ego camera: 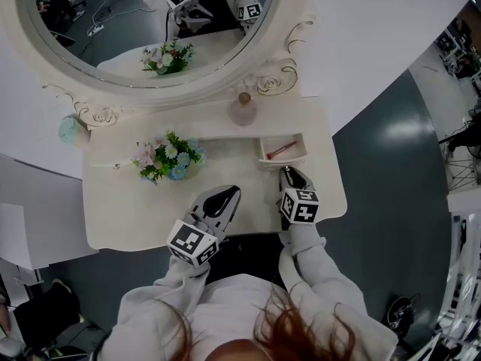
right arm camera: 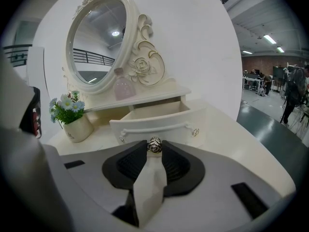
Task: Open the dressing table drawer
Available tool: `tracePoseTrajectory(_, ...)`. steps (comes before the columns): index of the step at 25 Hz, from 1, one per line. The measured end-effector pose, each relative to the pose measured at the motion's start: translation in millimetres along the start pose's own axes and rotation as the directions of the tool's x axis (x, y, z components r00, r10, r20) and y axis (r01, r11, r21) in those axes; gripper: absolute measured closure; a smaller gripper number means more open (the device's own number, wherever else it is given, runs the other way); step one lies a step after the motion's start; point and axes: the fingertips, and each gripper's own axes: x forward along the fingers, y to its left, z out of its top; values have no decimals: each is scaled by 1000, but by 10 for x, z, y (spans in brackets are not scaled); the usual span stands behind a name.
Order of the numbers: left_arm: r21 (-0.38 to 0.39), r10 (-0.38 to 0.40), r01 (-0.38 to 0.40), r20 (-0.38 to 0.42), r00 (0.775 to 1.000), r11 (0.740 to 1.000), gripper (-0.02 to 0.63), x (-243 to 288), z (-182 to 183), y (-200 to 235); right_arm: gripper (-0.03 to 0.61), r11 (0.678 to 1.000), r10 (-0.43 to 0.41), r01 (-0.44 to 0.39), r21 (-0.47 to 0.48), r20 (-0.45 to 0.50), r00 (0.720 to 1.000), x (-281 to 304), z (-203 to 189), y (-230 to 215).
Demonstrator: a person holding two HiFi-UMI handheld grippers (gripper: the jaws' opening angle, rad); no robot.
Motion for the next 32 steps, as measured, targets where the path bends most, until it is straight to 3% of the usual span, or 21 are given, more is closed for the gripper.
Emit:
tracePoseTrajectory(10,21,-35,35,11,999,999,589,-58,31,-55,376,999,15,-18,37,70,997,-342,117,102)
tracePoseTrajectory(19,67,-79,80,-9,997,995,589,-165,14,-104,370,993,22,-51,111,251,968,-1086,411,224)
tracePoseTrajectory(24,117,-87,87,-2,996,989,589,-205,151,-127,378,994,-41,-3,109,401,915,-1603,652,266)
tracePoseTrajectory(29,143,-121,119,7,993,983,588,-179,237,-165,502,993,-116,85,84,521,846,-2133,788,285)
tracePoseTrajectory(32,149,-142,141,-2,990,979,589,-153,229,-210,520,989,-145,120,82,558,817,-2374,788,300)
